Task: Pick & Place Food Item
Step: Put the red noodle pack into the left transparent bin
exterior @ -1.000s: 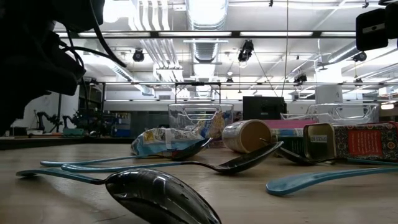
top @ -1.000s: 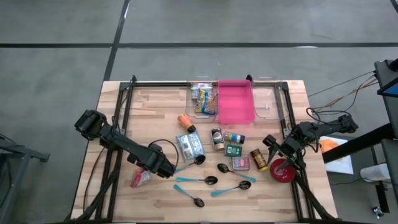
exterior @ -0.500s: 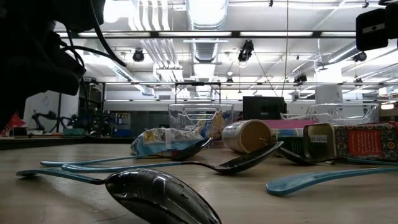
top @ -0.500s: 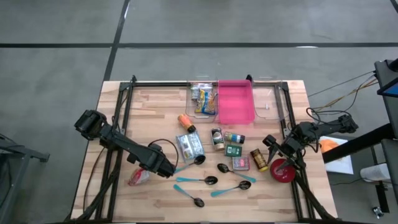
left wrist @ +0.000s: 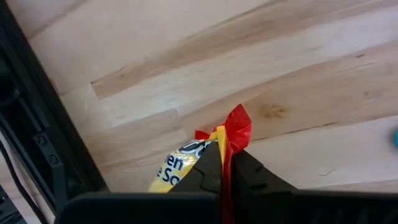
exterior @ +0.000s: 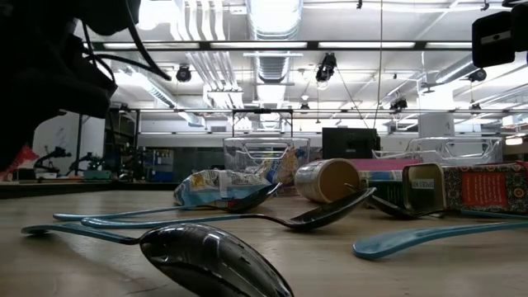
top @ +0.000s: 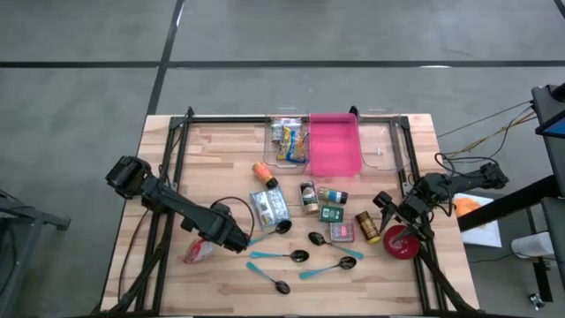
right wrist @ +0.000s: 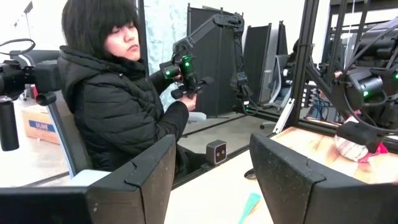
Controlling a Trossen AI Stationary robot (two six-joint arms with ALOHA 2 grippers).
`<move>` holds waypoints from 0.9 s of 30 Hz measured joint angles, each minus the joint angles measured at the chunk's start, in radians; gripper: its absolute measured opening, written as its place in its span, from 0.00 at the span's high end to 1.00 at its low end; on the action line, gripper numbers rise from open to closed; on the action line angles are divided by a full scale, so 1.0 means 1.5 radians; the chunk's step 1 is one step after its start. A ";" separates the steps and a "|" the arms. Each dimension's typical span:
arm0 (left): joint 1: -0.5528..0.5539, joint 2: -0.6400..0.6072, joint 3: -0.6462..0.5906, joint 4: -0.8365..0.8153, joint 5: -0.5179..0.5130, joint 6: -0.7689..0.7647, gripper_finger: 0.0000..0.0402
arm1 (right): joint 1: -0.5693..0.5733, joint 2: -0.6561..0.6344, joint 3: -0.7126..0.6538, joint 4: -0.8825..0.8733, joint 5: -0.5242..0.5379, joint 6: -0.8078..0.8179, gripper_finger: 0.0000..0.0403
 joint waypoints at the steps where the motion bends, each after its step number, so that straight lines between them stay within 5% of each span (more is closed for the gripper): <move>1: 0.000 0.000 0.005 -0.006 -0.006 -0.001 0.99 | 0.000 0.000 0.000 0.000 0.000 0.001 0.49; 14: 0.000 0.000 0.106 -0.115 -0.081 0.001 1.00 | 0.000 0.000 0.000 0.000 0.000 0.000 0.49; 27: 0.001 -0.001 0.196 -0.193 -0.245 0.019 1.00 | 0.000 0.000 0.000 0.000 0.000 0.000 0.49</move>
